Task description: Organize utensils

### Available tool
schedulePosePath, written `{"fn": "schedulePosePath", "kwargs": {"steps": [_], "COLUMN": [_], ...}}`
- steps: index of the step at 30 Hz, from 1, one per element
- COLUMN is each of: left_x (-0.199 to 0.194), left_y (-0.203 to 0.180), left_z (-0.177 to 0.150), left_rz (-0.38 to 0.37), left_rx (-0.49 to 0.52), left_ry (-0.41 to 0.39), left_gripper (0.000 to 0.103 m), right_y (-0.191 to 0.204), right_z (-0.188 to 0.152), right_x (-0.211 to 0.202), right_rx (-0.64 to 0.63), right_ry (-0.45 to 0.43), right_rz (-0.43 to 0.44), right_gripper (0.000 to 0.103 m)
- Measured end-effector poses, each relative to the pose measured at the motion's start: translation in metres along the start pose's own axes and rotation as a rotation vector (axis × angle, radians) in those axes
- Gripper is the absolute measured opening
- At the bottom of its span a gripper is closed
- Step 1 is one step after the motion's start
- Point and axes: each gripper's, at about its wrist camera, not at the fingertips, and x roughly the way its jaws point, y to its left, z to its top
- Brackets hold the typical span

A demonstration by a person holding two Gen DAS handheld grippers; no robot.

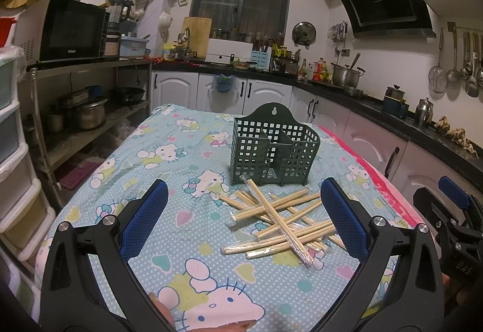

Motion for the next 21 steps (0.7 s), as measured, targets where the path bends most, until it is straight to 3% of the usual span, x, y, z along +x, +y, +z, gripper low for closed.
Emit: {"fn": "schedulePosePath", "kwargs": {"steps": [21], "left_x": [-0.0001], "left_y": [-0.0016], "left_z": [0.0050], "left_rz": [-0.020], "left_rx": [-0.029], "left_ry": [0.029], "left_gripper": [0.094], "right_y": [0.0039], "right_z": [0.0004], "right_x": [0.0036], "right_rx": [-0.035], "right_ry": [0.005], "right_rz": [0.088], "right_gripper": [0.097]}}
